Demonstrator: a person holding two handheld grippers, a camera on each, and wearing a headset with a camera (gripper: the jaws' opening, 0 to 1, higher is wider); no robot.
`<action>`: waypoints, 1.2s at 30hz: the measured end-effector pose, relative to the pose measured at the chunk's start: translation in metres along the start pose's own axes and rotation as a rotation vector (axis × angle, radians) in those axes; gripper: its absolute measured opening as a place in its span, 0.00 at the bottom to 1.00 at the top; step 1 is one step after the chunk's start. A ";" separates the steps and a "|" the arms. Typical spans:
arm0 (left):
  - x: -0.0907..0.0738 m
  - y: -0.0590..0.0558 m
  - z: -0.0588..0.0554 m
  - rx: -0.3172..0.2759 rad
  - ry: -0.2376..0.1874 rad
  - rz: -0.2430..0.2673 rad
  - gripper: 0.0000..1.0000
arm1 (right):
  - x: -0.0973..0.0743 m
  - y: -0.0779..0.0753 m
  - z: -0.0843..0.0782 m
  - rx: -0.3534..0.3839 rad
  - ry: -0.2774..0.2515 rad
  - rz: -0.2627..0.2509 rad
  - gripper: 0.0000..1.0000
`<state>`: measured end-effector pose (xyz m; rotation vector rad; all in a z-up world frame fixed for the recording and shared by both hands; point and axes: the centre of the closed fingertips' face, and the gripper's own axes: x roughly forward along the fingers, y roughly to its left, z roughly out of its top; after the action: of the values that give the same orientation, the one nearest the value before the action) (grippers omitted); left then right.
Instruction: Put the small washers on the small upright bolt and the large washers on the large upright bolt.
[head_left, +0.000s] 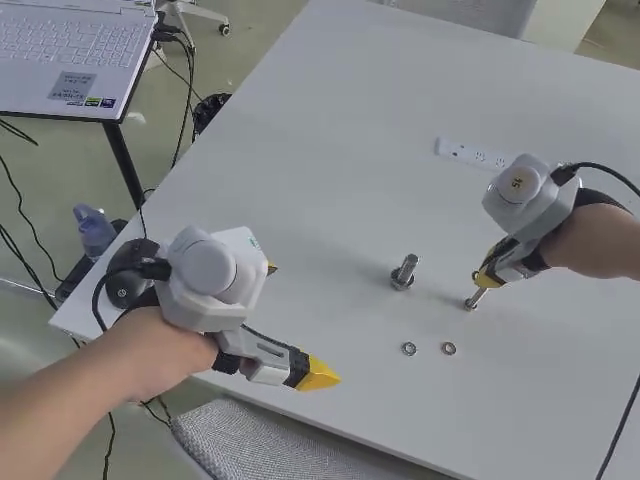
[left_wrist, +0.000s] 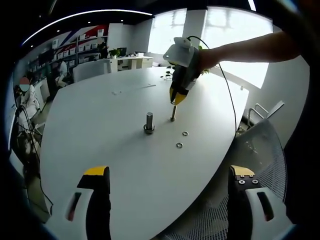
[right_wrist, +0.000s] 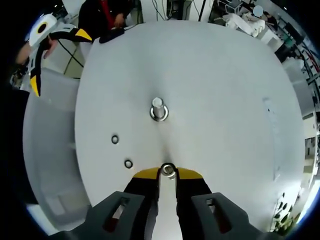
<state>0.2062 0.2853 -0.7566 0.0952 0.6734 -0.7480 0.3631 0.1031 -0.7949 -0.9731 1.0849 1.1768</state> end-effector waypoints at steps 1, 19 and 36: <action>0.000 0.001 -0.001 0.005 0.003 0.004 0.99 | -0.001 0.000 -0.001 -0.002 0.002 0.001 0.12; -0.002 -0.003 -0.009 0.009 0.031 -0.008 0.98 | -0.004 -0.003 -0.014 0.011 0.002 -0.010 0.12; -0.005 -0.003 -0.017 0.004 0.058 -0.013 0.93 | 0.008 -0.003 -0.017 0.013 0.021 -0.011 0.12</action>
<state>0.1919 0.2913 -0.7666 0.1168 0.7280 -0.7620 0.3647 0.0882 -0.8061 -0.9821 1.1018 1.1516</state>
